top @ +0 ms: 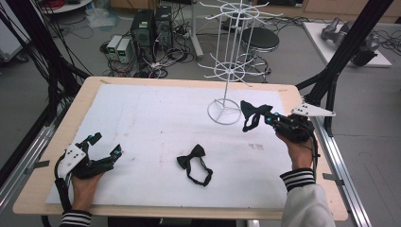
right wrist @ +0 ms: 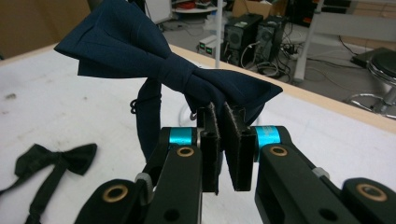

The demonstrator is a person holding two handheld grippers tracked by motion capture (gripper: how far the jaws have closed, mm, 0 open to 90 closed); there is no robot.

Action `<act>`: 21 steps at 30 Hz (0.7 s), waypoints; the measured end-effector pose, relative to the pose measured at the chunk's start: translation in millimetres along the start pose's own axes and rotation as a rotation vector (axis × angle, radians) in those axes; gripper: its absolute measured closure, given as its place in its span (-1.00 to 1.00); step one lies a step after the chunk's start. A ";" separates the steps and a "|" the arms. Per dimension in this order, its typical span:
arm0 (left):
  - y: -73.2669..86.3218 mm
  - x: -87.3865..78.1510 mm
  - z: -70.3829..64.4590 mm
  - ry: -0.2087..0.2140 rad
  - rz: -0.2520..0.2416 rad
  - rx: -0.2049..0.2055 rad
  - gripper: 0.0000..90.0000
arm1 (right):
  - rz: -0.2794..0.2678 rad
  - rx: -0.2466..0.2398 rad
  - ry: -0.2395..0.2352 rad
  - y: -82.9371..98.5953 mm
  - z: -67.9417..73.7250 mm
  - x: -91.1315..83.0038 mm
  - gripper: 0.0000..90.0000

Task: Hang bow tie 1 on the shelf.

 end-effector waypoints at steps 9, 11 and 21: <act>0.0 0.0 -0.1 0.000 -0.001 0.000 -0.70 | -0.056 0.011 0.018 -18.1 -1.4 2.8 0.90; 0.0 0.0 0.0 0.000 -0.001 0.000 -0.70 | -0.061 0.006 0.018 -21.0 -0.6 3.2 0.90; 0.0 0.0 0.0 0.001 -0.001 0.000 -0.70 | -0.092 -0.021 0.037 -48.1 1.4 16.1 0.90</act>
Point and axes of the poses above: each handheld gripper's, and its own axes: x roughly forward along the jaws, y roughly out of its underside, z roughly to its left, the point moved 1 cm from there along x, roughly forward along the jaws, and after that the axes turned 14 degrees about -z, right-handed, at the moved point
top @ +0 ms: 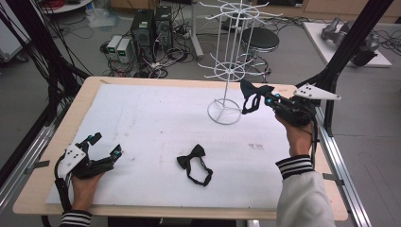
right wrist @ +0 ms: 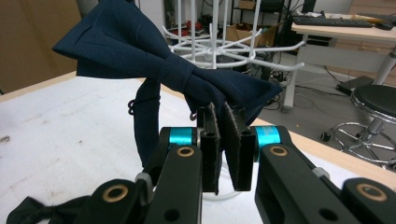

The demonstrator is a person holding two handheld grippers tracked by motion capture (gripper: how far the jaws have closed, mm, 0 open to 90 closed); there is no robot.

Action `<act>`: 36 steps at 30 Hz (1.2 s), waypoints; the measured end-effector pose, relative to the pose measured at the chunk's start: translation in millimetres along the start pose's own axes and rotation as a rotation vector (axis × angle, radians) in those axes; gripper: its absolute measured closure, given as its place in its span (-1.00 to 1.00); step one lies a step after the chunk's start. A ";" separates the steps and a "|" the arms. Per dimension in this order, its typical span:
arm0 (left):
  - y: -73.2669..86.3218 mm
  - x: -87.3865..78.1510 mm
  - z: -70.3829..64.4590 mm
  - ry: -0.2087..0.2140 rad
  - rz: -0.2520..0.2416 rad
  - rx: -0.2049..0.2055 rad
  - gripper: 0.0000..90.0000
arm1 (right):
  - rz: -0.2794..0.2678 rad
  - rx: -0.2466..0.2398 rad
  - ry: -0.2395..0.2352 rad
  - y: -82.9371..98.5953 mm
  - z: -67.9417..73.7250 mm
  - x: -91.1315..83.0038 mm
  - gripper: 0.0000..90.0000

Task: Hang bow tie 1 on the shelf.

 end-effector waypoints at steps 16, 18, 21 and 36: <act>-0.1 -0.4 0.9 0.002 0.002 -0.002 -0.70 | 0.022 -0.043 0.042 -16.9 -1.5 24.0 0.90; -0.1 -0.4 0.9 0.002 0.002 -0.001 -0.70 | 0.024 -0.047 0.049 -16.3 -2.8 24.8 0.89; -0.1 -0.4 0.9 0.002 0.002 -0.001 -0.70 | 0.022 -0.047 0.058 -16.0 -4.2 24.9 0.89; -0.1 -0.5 1.5 0.003 0.001 -0.010 -0.70 | 0.042 -0.006 0.088 -11.5 -14.2 42.6 0.89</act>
Point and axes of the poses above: each handheld gripper's, and its own axes: x roughly forward along the jaws, y roughly out of its underside, z roughly to its left, the point moved 1 cm from there along x, roughly forward along the jaws, and after that the axes turned 14 degrees about -z, right-handed, at the moved point
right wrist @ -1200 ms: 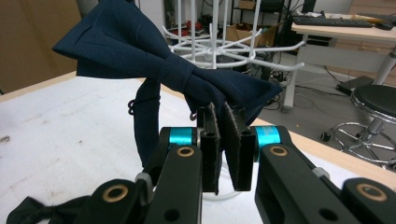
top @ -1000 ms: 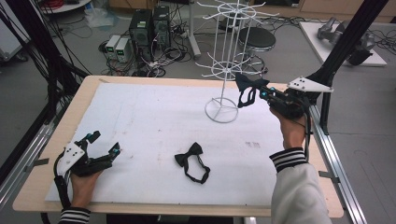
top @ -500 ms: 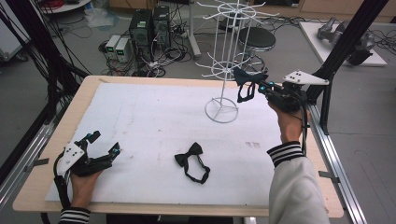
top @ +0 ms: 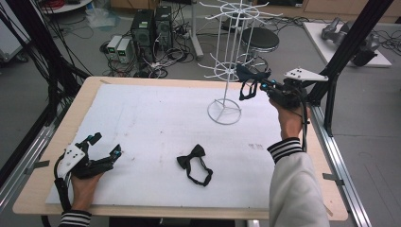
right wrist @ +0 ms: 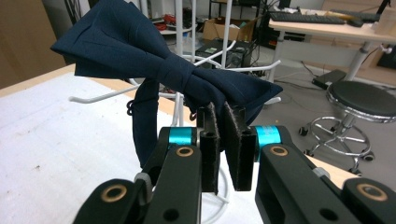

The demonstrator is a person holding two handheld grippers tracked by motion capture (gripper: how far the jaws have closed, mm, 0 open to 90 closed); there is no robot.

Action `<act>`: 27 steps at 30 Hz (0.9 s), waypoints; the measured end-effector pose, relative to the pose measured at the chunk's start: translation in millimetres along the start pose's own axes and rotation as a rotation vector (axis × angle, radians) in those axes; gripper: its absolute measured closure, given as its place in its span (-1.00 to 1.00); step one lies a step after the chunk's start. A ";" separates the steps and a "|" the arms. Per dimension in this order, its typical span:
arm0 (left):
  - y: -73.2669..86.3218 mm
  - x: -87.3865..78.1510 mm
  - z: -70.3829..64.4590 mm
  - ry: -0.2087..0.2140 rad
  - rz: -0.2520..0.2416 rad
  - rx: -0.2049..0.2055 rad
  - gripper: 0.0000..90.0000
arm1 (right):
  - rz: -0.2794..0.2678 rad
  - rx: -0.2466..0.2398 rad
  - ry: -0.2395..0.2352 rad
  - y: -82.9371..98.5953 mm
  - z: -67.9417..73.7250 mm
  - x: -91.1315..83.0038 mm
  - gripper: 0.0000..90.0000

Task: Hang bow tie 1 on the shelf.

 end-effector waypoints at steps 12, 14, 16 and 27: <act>0.0 0.1 0.0 0.002 -0.002 0.002 -0.70 | 0.023 -0.009 0.024 4.7 0.7 8.3 0.88; 0.1 0.0 0.0 0.001 -0.002 0.002 -0.70 | 0.025 -0.009 0.026 5.3 1.7 9.7 0.88; 0.1 0.1 -0.1 0.002 -0.003 0.001 -0.70 | 0.033 -0.006 0.029 5.8 2.6 10.5 0.88; 0.1 0.0 -0.1 0.001 -0.002 0.000 -0.70 | 0.041 0.001 0.043 8.4 0.3 13.6 0.82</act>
Point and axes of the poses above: each handheld gripper's, and its own axes: x roughly forward along the jaws, y roughly out of its underside, z roughly to its left, the point moved 1 cm from there along x, roughly forward along the jaws, and after that the axes turned 14 degrees about -z, right-handed, at the moved point
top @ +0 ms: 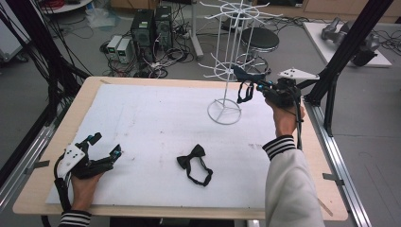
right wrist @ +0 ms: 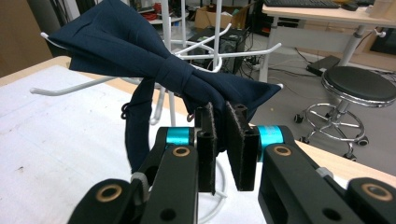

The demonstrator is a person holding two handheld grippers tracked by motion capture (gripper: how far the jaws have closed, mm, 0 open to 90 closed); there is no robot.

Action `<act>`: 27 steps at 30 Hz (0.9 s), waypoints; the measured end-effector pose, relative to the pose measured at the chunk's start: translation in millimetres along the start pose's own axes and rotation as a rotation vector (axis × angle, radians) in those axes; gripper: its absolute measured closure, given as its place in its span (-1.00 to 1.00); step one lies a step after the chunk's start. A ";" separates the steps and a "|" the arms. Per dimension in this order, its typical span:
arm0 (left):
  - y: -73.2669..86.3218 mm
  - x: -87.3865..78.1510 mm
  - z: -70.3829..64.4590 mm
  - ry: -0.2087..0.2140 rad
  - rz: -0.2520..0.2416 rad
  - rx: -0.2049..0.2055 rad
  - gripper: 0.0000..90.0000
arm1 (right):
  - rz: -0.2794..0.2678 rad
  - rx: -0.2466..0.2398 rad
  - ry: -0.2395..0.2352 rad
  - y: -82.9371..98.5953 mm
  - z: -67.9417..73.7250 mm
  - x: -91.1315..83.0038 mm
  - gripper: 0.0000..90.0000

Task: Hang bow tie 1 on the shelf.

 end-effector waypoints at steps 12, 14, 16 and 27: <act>0.0 0.1 -0.4 0.001 -0.002 0.001 -0.70 | -0.002 -0.017 0.001 -1.2 0.7 -2.2 0.66; 0.0 0.2 -0.4 0.001 -0.002 0.001 -0.70 | -0.002 -0.018 0.001 -1.8 1.4 -3.3 0.62; 0.0 0.2 -0.5 0.000 -0.002 0.001 -0.70 | -0.009 -0.019 0.000 -2.5 1.6 -4.1 0.55; 0.1 0.2 -0.6 -0.001 -0.004 0.001 -0.70 | -0.057 -0.008 0.035 -4.2 2.6 -15.4 -0.52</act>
Point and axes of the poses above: each handheld gripper's, and its own axes: x roughly forward along the jaws, y roughly out of its underside, z roughly to its left, the point moved 1 cm from there along x, roughly forward along the jaws, and after that the axes turned 14 degrees about -z, right-handed, at the moved point
